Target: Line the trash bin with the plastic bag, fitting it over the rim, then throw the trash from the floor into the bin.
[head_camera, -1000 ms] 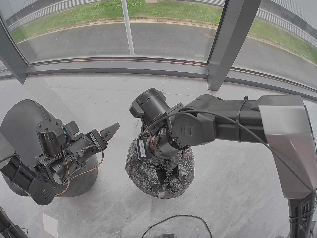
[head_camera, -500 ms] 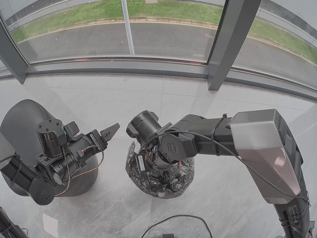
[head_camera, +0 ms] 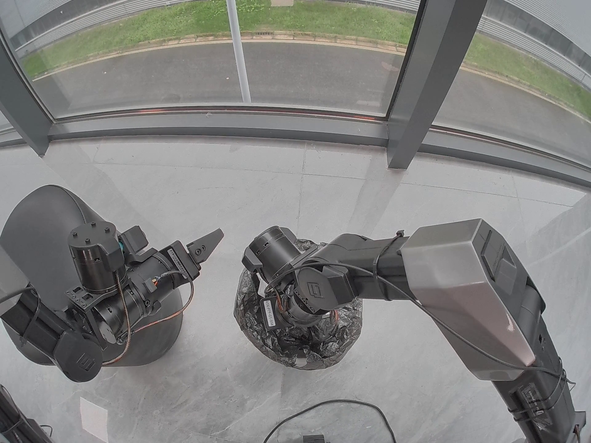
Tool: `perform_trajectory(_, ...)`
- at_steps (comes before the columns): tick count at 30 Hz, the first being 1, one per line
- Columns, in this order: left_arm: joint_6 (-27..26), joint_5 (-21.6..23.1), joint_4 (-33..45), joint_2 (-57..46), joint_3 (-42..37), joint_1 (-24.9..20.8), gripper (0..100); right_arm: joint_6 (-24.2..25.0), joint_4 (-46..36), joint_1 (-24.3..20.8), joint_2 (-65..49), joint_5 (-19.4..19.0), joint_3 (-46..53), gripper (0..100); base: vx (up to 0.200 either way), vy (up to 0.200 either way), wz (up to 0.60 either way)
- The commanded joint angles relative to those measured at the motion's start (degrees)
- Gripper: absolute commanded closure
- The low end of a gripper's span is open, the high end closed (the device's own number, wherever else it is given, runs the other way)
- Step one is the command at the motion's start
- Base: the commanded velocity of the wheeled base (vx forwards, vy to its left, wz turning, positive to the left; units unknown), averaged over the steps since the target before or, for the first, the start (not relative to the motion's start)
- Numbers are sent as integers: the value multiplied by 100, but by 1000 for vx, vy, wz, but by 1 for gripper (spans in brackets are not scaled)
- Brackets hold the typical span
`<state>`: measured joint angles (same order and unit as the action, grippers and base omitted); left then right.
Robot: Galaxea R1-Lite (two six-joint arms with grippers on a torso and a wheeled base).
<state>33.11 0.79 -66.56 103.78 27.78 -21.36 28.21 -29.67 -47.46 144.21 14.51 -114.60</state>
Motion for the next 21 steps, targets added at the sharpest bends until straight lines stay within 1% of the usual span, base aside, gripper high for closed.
perform_trajectory(1, 3, 0, -6, 2, -1, 0, 0, 0, 49, 79, 212, 0, 1, 100, 0, 0, 0)
perform_trajectory(15, 3, 0, 3, 28, -1, 0, 0, 0, 76, 175, 608, 8, 1, 100, 0, 0, 0)
perform_trajectory(18, -6, 0, 3, 28, -1, 0, 0, 9, 76, 211, 608, 140, 1, 100, 0, 0, 0)
perform_trajectory(21, 3, 0, 3, 28, -1, 0, 0, 9, 76, 211, 599, 158, 1, 100, 0, 0, 0)
